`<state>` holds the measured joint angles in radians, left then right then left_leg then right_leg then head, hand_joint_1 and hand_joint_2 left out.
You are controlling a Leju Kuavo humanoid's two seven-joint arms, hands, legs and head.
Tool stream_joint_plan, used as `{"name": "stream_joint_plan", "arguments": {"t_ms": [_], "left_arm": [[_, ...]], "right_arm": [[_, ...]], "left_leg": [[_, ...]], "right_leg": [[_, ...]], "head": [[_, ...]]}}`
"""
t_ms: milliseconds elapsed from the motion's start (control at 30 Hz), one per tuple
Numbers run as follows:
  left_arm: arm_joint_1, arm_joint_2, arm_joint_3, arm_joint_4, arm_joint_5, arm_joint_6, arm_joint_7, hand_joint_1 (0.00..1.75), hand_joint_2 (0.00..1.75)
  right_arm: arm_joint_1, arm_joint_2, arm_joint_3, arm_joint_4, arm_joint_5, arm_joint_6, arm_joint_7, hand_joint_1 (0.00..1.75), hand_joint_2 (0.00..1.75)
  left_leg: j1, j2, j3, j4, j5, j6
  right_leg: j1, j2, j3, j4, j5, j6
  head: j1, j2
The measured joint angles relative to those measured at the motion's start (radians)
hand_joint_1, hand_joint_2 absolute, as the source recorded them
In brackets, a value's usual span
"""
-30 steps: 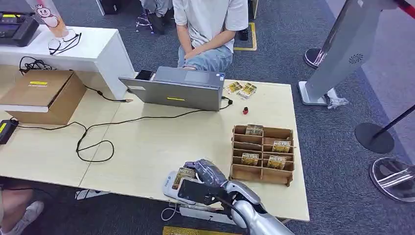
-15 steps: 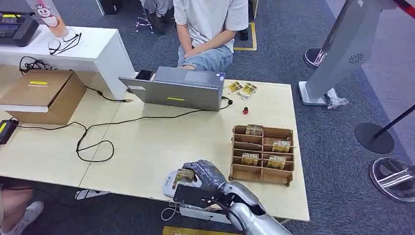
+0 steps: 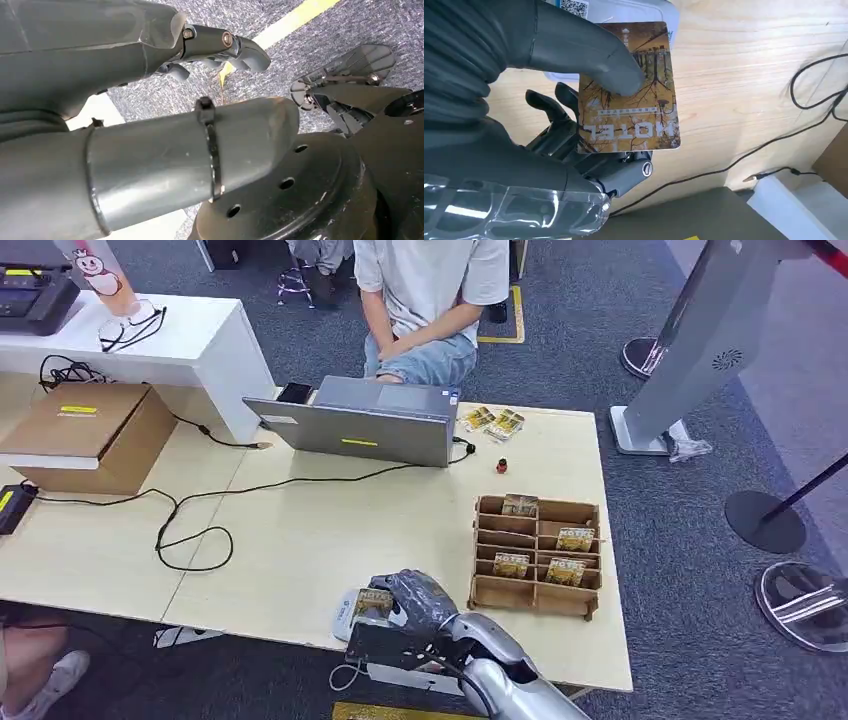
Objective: Pass the card to the sensor for recognition and then transmit it.
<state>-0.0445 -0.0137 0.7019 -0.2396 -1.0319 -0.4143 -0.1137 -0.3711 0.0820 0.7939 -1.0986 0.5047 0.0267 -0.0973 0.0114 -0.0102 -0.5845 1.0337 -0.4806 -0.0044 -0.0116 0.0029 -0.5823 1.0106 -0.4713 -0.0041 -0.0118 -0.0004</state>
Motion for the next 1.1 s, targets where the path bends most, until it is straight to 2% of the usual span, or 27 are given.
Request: {"name": "stream_joint_plan", "arguments": {"t_ms": [700, 1100], "left_arm": [[-0.007, 0.002, 0.0, 0.0, 0.012, -0.008, 0.008, 0.0, 0.0], [-0.007, 0.002, -0.001, 0.0, 0.023, -0.007, 0.009, 0.0, 0.0]], "right_arm": [[-0.016, 0.045, 0.006, 0.128, 0.073, -0.021, 0.037, 1.75, 1.75], [-0.03, 0.061, 0.006, 0.166, 0.125, -0.058, 0.093, 1.75, 1.75]], "left_leg": [[0.0, 0.0, 0.0, 0.0, 0.0, 0.0], [0.0, 0.0, 0.0, 0.0, 0.0, 0.0]], "right_leg": [[0.0, 0.0, 0.0, 0.0, 0.0, 0.0], [0.0, 0.0, 0.0, 0.0, 0.0, 0.0]], "head": [[0.0, 0.0], [0.0, 0.0]]}}
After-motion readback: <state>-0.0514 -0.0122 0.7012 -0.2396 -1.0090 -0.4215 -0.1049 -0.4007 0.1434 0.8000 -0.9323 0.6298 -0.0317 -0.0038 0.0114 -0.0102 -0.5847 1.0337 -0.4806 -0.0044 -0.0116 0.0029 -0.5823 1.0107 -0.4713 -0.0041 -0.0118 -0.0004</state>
